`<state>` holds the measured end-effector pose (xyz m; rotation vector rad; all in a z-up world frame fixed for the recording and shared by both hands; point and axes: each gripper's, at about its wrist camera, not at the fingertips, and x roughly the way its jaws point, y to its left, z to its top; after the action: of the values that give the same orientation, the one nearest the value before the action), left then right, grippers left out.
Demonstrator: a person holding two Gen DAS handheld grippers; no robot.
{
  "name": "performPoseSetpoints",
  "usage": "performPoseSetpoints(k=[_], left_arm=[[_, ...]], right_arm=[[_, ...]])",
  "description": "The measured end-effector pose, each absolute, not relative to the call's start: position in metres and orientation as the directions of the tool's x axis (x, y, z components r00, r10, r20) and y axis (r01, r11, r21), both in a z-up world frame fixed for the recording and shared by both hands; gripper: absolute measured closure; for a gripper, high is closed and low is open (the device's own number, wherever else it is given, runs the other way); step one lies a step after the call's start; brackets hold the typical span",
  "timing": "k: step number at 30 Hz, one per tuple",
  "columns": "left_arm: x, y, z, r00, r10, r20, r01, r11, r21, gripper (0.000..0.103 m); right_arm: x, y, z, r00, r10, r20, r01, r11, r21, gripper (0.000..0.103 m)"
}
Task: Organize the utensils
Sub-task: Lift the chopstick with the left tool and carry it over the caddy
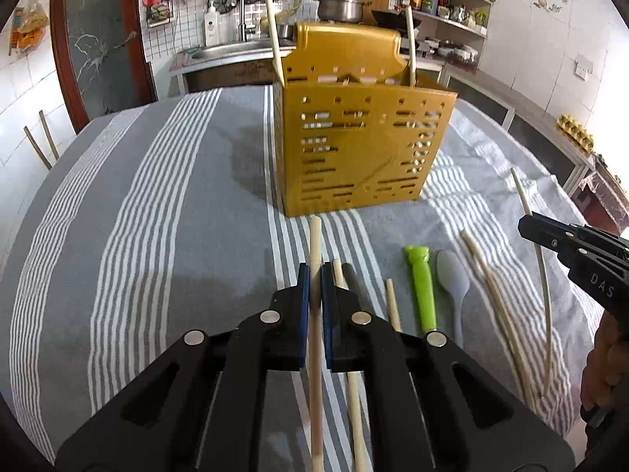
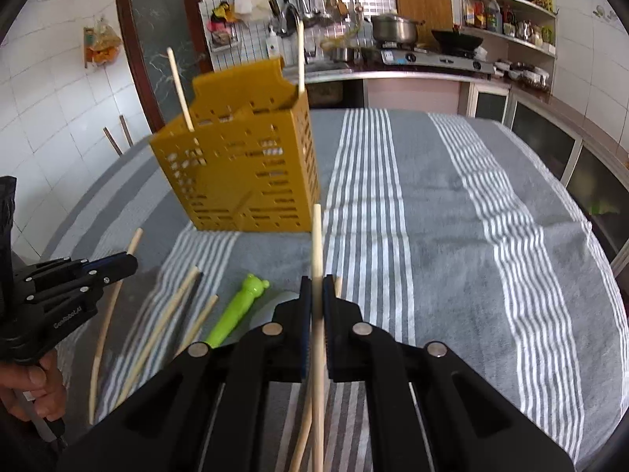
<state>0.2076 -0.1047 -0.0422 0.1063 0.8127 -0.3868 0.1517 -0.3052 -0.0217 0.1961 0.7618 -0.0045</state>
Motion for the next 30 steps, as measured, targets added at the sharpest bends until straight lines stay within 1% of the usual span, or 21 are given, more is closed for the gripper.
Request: performPoseSetpoints(k=[8,17,24,30], left_arm=[[0.197,-0.091,-0.016,0.668,-0.316,-0.674,0.36,0.929,-0.079,0.098],[0.183,-0.086,0.013,0.715,-0.327,-0.618,0.356,0.931,-0.08,0.098],[0.172,-0.081,0.041,0.764,-0.336,-0.551,0.357,0.931,-0.073,0.098],[0.171,-0.08,0.058,0.787,-0.346,-0.511,0.362,0.929,-0.072,0.098]], right_arm=[[0.135,-0.308,0.006,0.786,0.063,-0.614,0.059,0.983,0.176,0.097],[0.119,-0.305,0.033,0.834,0.051,-0.549,0.04,0.988,0.152,0.097],[0.114,-0.304,0.052,0.863,0.046,-0.502,0.027,0.99,0.136,0.097],[0.117,-0.305,0.069,0.886,0.042,-0.461,0.016,0.992,0.122,0.097]])
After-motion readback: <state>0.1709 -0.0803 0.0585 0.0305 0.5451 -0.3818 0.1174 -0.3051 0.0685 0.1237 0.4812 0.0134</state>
